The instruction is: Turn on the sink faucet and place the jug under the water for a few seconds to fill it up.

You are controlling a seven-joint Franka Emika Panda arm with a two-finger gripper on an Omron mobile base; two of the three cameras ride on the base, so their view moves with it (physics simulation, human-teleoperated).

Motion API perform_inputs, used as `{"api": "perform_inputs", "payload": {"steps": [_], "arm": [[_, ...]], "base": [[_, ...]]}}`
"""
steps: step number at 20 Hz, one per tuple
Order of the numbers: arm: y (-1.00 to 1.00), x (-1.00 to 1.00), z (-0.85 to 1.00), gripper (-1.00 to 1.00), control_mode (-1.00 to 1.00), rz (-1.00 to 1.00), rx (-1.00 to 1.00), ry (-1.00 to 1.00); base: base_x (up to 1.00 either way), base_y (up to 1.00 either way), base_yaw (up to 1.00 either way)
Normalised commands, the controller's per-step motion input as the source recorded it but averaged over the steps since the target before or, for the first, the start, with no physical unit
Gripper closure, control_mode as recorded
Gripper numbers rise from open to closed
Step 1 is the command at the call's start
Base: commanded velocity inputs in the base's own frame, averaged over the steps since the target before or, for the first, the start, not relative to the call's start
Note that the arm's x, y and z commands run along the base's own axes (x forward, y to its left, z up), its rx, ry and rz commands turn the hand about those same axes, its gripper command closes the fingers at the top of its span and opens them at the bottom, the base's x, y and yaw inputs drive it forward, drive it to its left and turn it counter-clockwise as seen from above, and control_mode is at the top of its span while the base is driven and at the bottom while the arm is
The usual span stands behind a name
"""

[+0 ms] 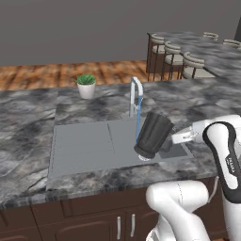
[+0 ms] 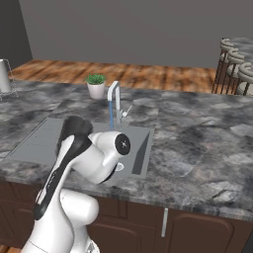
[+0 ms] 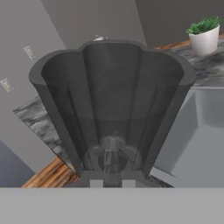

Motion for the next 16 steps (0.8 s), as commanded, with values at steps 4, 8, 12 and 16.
{"api": "perform_inputs", "payload": {"steps": [4, 8, 12, 16], "arm": [[0.00, 0.35, -0.12, 1.00, -1.00, -0.03, -0.14, 0.00], [-0.07, 0.32, -0.15, 1.00, -1.00, -0.06, -0.12, 0.00], [-0.22, 0.23, -0.21, 1.00, -1.00, -0.03, -0.06, 0.00], [-0.25, 0.12, -0.17, 1.00, -1.00, -0.03, -0.04, -0.04]], "base": [[0.00, 0.00, 0.00], [0.00, 0.00, 0.00], [0.00, 0.00, 0.00], [0.00, 0.00, 0.00]]}}
